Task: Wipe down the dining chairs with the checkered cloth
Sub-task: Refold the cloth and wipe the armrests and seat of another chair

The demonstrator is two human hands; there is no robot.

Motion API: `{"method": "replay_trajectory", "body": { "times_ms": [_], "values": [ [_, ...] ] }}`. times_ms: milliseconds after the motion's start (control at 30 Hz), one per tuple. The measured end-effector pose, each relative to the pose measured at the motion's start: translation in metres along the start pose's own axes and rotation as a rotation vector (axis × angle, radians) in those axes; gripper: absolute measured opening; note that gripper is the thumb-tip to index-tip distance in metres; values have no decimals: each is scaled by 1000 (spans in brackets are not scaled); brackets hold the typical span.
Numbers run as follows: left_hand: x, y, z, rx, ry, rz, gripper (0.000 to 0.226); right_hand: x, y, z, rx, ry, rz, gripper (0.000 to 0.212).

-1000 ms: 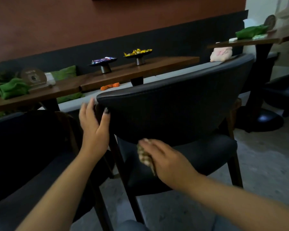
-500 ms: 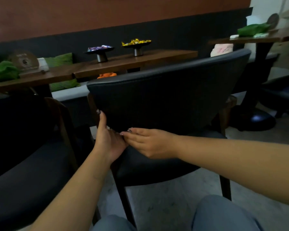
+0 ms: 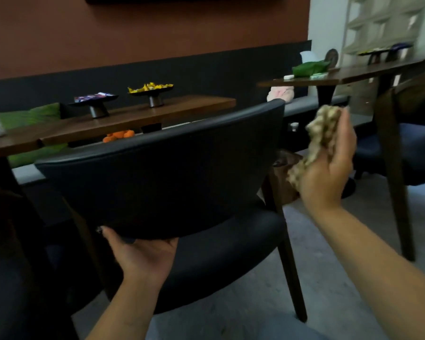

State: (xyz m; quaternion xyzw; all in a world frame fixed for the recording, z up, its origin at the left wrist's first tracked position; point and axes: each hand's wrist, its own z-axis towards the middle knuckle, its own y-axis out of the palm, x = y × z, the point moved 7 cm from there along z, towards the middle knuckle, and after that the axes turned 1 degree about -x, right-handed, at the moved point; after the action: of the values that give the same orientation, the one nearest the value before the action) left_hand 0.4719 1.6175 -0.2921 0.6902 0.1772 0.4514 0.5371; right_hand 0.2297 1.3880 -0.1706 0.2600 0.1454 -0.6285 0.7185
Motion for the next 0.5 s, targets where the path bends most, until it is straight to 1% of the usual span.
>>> {"method": "replay_trajectory", "body": {
  "times_ms": [33, 100, 167, 200, 233, 300, 400, 433, 500],
  "values": [
    [-7, 2, -1, 6, 3, -7, 84, 13, 1, 8, 75, 182, 121, 51],
    [-16, 4, -3, 28, 3, -22, 86, 27, 20, 18, 130, 414, 340, 48],
    [-19, 4, -2, 36, 9, -21, 86, 31, 48, 22, 113, 546, 472, 42],
    [-19, 4, -1, 37, 18, -19, 83, 28, 61, 22, 76, 576, 482, 41],
    [-17, 3, 0, 37, 27, -21, 80, 24, 70, 21, 42, 587, 460, 41],
    [-16, 2, 2, 30, 31, -18, 78, 13, 75, 17, 53, 562, 414, 41],
    [-18, -2, 9, 29, 17, -23, 85, -5, 69, 18, 113, 335, 372, 42],
    [-18, -3, 11, 30, 21, -22, 86, -6, 70, 18, 124, 293, 378, 41],
    [-17, -2, 15, 26, 56, 2, 82, 4, 72, 17, 150, 343, 405, 37]
  ]
}}
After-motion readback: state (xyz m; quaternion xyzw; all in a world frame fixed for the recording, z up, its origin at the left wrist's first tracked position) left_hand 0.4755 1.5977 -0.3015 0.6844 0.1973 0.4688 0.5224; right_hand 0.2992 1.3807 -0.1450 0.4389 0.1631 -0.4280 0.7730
